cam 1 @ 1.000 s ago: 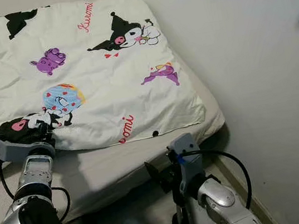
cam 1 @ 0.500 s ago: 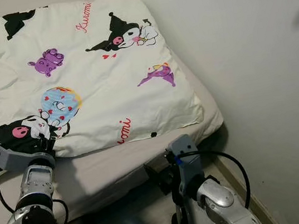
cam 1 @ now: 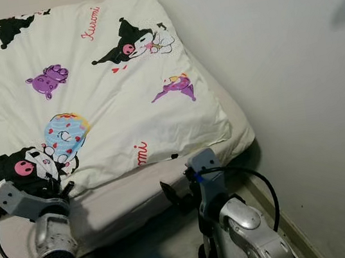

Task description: Clean up the room

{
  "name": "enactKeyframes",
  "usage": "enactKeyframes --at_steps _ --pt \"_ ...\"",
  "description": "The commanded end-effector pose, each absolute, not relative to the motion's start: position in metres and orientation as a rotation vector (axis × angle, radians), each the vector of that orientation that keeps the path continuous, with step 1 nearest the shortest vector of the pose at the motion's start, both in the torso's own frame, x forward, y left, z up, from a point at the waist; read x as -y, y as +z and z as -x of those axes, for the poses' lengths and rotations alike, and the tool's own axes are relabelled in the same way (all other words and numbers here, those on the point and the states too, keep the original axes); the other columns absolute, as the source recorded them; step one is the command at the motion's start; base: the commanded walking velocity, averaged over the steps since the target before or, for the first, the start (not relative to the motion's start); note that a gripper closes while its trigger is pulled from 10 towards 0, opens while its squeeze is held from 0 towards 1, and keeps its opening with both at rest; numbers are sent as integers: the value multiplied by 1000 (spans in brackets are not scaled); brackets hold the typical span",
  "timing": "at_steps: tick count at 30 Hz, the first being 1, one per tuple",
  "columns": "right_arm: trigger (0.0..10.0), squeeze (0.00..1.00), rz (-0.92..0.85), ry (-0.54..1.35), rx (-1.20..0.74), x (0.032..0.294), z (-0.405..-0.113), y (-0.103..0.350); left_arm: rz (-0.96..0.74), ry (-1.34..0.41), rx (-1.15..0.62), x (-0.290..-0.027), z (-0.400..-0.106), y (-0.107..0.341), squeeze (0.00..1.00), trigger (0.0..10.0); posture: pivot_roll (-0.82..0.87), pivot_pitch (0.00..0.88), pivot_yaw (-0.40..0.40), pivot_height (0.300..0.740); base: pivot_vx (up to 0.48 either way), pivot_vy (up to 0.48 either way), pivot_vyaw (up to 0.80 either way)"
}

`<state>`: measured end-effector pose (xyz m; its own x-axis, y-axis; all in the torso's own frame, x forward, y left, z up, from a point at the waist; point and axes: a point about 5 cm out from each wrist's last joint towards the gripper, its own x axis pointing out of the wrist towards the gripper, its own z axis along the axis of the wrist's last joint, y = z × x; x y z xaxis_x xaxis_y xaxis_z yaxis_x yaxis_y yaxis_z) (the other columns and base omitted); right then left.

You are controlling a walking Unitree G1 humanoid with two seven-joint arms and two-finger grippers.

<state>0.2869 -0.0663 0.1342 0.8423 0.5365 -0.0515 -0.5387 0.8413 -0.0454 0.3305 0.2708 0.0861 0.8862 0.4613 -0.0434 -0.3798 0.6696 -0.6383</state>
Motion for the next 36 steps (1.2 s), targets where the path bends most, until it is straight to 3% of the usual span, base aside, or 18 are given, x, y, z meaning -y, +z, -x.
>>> enactKeyframes --at_steps 1,13,20,29,34,35,36 --pt "10000 0 47 564 -69 68 -283 124 701 542 -4 -255 -307 45 0 0 -210 425 -20 561 0 0 0" --pt "10000 0 41 562 -58 69 -285 122 655 443 62 -206 -293 50 0 0 -193 421 -11 561 0 0 0" --pt "10000 0 36 562 -52 66 -287 121 590 402 69 -176 -262 56 0 0 -172 417 -4 561 0 0 0" --pt "10000 0 32 563 -46 65 -289 121 526 397 22 -171 -239 57 0 0 -161 416 -7 561 0 0 0" --pt "10000 0 34 566 -46 65 -289 120 506 391 7 -182 -246 58 0 0 -158 415 -7 561 0 0 0" --pt "10000 0 34 568 -46 65 -289 119 494 387 1 -189 -253 59 0 4078 -157 416 -7 561 0 0 0" --pt "10000 0 34 569 -47 65 -289 119 476 381 -5 -196 -260 60 0 10000 -156 417 -6 561 0 0 0"
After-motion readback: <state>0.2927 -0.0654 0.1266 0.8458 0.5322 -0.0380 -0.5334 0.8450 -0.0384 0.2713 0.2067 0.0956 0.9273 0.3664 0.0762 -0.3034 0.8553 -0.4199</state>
